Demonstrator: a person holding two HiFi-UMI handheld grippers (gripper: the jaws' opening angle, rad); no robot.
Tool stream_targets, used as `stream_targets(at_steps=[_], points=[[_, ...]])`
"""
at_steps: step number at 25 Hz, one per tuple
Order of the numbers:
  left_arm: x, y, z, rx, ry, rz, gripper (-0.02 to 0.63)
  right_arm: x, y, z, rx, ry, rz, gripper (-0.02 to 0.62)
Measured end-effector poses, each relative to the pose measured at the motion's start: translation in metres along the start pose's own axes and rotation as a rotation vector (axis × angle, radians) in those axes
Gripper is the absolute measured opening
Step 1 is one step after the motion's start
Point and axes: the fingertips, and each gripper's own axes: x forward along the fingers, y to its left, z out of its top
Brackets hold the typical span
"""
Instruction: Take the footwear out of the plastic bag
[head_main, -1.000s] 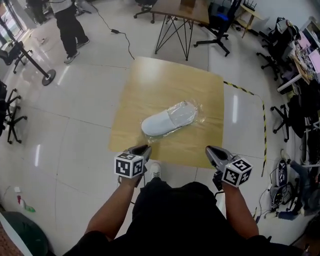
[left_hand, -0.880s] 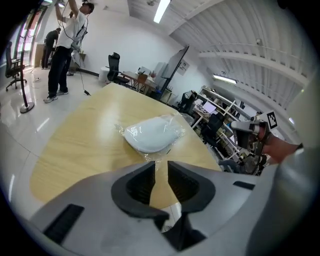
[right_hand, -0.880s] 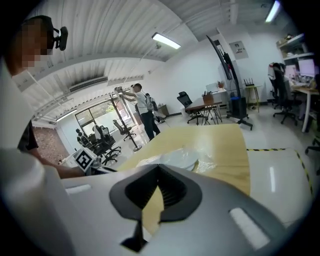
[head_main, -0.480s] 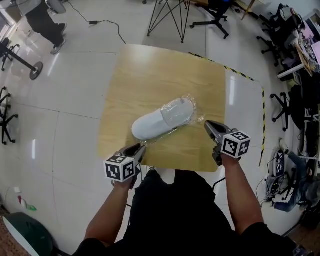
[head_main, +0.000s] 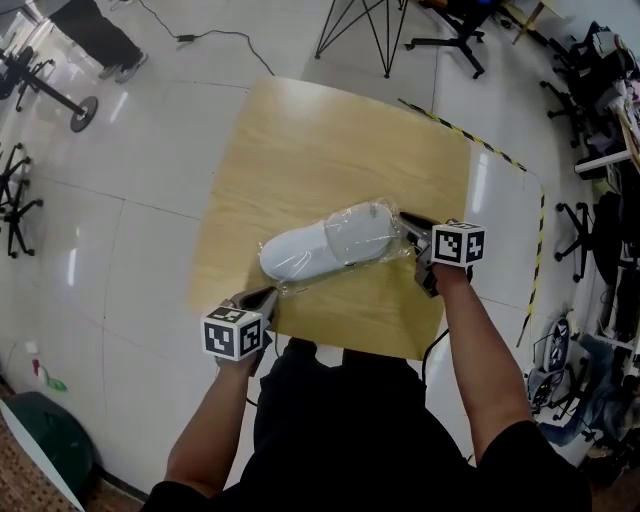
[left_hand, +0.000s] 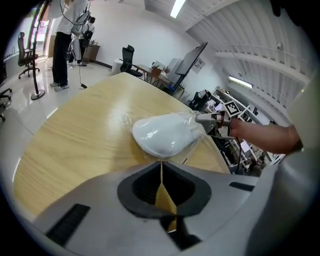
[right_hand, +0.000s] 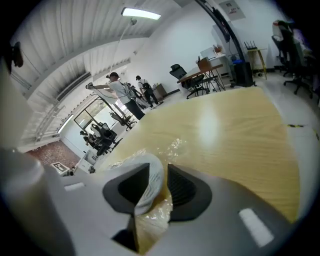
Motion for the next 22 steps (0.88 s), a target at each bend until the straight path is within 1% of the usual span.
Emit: stream_targets(at_steps=[2, 5, 7, 11, 14, 18, 22], points=[[0.000, 0.002, 0.003, 0.016, 0.011, 0.009, 0.014, 0.006, 0.005, 0.001, 0.014, 0.008, 0.026, 0.121], [0.001, 0.006, 0.007, 0.053, 0.029, 0.020, 0.008, 0.014, 0.007, -0.003, 0.015, 0.027, 0.026, 0.126], [-0.001, 0.010, 0.007, 0.084, 0.043, 0.030, 0.008, 0.017, 0.009, -0.007, 0.016, 0.031, 0.025, 0.118], [-0.006, 0.021, 0.009, 0.141, 0.067, 0.042, 0.008, 0.018, 0.019, -0.008, 0.019, 0.017, 0.026, 0.107], [-0.013, 0.029, 0.011, 0.161, 0.079, 0.045, 0.008, 0.015, 0.025, -0.009, 0.020, 0.002, 0.032, 0.101], [-0.017, 0.036, 0.013, 0.191, 0.098, 0.058, 0.006, 0.006, 0.021, -0.013, 0.029, -0.025, 0.017, 0.100], [-0.027, 0.046, 0.010, 0.263, 0.148, 0.091, 0.006, -0.001, 0.018, -0.018, 0.047, -0.034, 0.007, 0.098]])
